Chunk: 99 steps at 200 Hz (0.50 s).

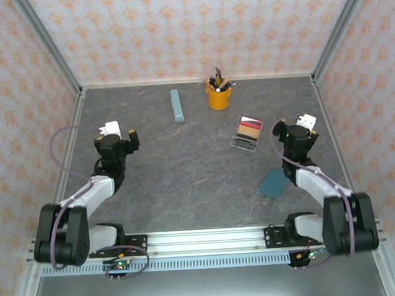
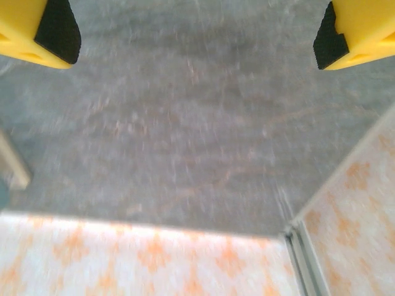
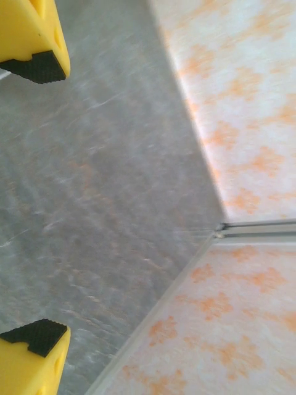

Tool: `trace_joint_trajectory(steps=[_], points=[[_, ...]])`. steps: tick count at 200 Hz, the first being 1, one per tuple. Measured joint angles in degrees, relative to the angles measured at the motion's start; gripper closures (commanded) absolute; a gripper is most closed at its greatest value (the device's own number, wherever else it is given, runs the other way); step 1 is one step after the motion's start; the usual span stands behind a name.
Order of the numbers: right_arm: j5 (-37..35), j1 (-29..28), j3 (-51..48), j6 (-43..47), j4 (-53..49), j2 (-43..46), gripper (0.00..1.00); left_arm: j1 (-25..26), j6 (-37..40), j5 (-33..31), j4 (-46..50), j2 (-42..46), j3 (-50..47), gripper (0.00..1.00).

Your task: Take the credit cards out of the card holder

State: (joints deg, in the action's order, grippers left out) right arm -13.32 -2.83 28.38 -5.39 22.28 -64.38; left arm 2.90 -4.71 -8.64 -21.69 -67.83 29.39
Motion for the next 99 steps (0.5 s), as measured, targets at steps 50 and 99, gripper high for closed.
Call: trace_joint_trajectory(steps=[50, 99], points=[[0.0, 0.0, 21.5, -18.0, -38.5, 6.5, 0.0, 0.0, -12.1, 1.0, 27.8, 11.2, 17.8, 0.0], [9.9, 0.0, 21.8, -26.9, -65.0, 3.7, 0.09, 0.0, -17.9, 8.1, 48.2, 9.9, 27.3, 0.0]])
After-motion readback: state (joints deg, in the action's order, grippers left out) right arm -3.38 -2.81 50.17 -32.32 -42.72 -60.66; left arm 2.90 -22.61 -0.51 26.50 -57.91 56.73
